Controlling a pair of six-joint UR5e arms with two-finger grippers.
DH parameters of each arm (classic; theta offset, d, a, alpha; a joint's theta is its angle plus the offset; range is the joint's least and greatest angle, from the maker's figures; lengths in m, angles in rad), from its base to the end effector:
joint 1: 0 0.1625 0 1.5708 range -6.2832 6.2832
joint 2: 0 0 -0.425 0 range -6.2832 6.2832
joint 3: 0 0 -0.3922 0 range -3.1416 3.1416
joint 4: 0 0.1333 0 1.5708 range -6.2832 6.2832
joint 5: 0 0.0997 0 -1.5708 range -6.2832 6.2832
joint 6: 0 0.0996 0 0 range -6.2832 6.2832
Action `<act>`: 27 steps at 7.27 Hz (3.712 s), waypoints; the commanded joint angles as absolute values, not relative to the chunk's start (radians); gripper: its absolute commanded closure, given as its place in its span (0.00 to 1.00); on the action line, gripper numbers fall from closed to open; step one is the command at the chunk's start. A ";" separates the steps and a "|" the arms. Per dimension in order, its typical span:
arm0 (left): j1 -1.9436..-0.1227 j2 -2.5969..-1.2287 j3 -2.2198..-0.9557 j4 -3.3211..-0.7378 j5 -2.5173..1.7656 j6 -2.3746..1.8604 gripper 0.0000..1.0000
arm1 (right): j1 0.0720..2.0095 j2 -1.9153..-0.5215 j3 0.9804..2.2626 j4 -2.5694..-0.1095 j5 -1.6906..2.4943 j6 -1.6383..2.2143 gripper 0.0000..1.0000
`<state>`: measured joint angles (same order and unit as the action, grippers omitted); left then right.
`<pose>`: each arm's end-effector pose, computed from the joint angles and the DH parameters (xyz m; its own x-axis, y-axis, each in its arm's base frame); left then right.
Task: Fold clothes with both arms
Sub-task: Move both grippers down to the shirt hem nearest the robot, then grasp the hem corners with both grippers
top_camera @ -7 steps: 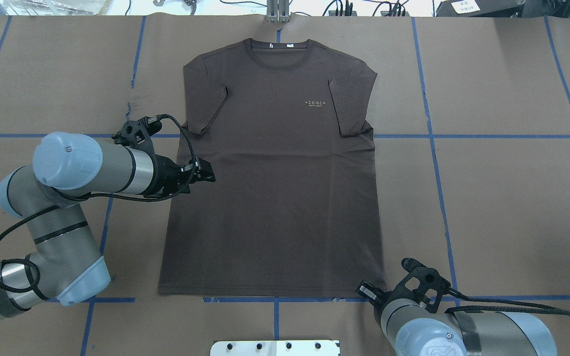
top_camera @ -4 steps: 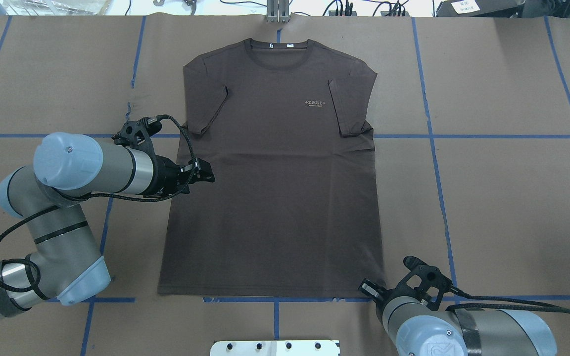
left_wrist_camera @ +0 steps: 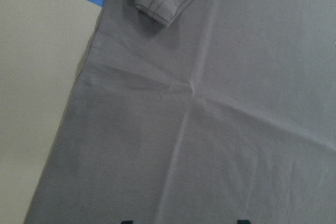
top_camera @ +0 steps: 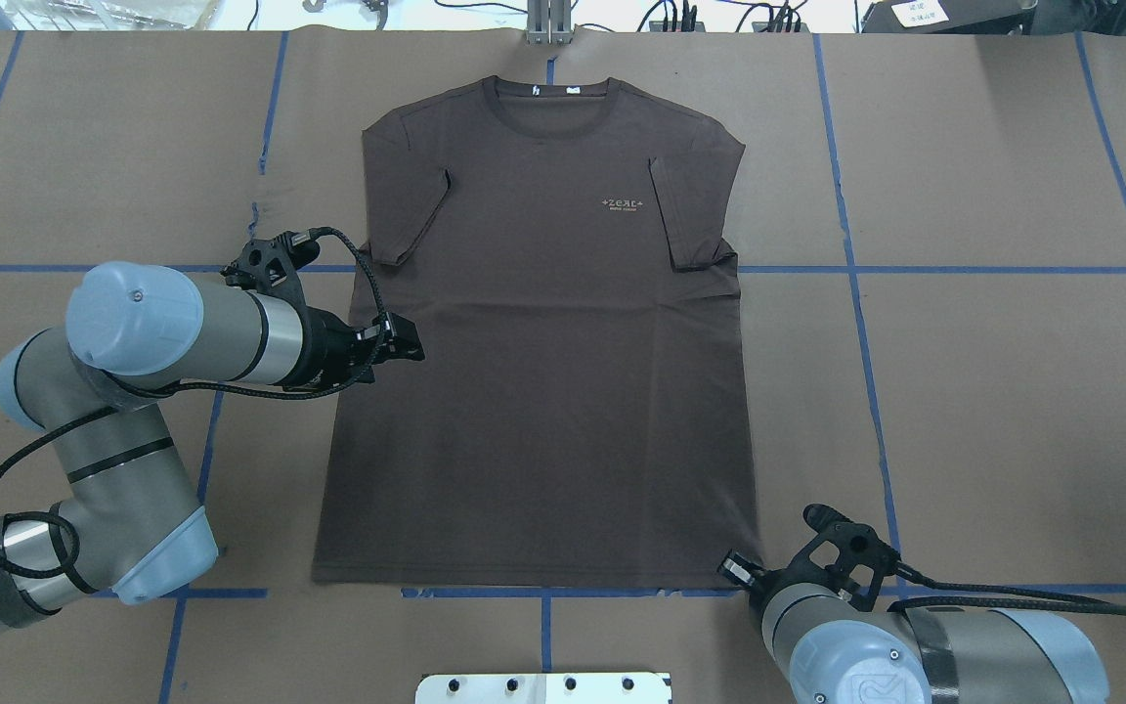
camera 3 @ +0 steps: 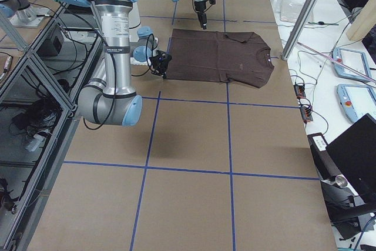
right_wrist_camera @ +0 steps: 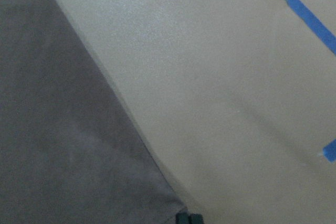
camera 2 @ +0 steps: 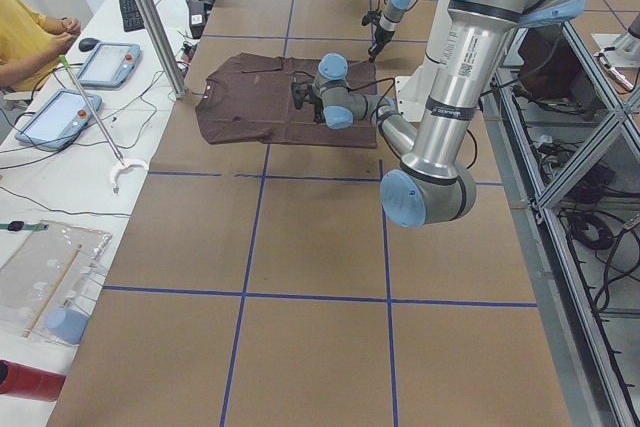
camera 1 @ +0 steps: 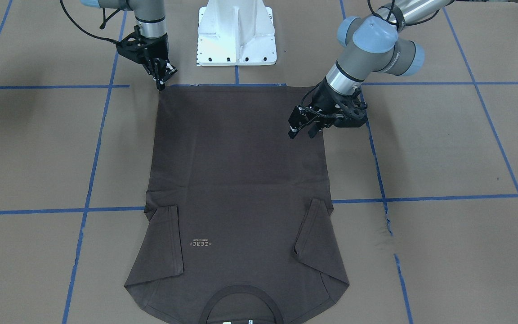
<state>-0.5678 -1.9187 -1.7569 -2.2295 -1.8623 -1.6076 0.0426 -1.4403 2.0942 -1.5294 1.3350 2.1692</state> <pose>0.4563 -0.4152 0.3050 0.3003 -0.2334 -0.9248 0.3012 0.9432 -0.1402 -0.4981 -0.1779 0.3558 0.5263 0.5707 0.6304 -0.5899 0.7790 -0.2127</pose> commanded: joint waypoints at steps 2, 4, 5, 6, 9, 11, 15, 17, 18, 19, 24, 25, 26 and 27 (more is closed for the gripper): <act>-0.460 -1.873 -1.840 -2.202 -1.765 -1.734 0.25 | 0.061 -1.443 2.152 -1.529 1.339 2.168 1.00; -0.277 -1.783 -2.004 -2.040 -1.638 -1.831 0.32 | 0.064 -1.443 2.164 -1.529 1.339 2.168 1.00; -0.221 -1.760 -2.006 -1.978 -1.623 -1.950 0.38 | 0.064 -1.443 2.166 -1.529 1.338 2.168 1.00; -0.169 -1.753 -2.002 -1.955 -1.576 -1.963 0.39 | 0.064 -1.445 2.164 -1.529 1.338 2.168 1.00; -0.149 -1.743 -2.057 -1.739 -1.551 -1.968 0.45 | 0.064 -1.447 2.164 -1.529 1.338 2.168 1.00; -0.144 -1.743 -2.052 -1.712 -1.551 -1.960 0.45 | 0.064 -1.447 2.164 -1.529 1.338 2.168 1.00; -0.146 -1.740 -2.042 -1.712 -1.546 -1.944 0.49 | 0.064 -1.445 2.161 -1.529 1.336 2.168 1.00; -0.149 -1.740 -2.039 -1.710 -1.546 -1.944 0.50 | 0.063 -1.436 2.164 -1.565 1.336 2.168 1.00; -0.150 -1.735 -2.039 -1.710 -1.546 -1.944 0.52 | 0.063 -1.436 2.164 -1.565 1.336 2.168 1.00; -0.150 -1.726 -2.040 -1.712 -1.545 -1.945 0.63 | 0.063 -1.436 2.164 -1.565 1.336 2.168 1.00; -0.156 -1.730 -2.071 -1.707 -1.549 -1.924 1.00 | 0.064 -1.436 2.172 -1.563 1.336 2.168 1.00; -0.156 -1.730 -2.078 -1.707 -1.551 -1.924 1.00 | 0.064 -1.437 2.180 -1.563 1.338 2.168 1.00; -0.150 -1.727 -2.100 -1.707 -1.551 -1.927 1.00 | 0.063 -1.448 2.198 -1.565 1.347 2.166 1.00; -0.141 -1.726 -2.123 -1.707 -1.549 -1.945 1.00 | 0.029 -1.474 2.221 -1.563 1.356 2.166 1.00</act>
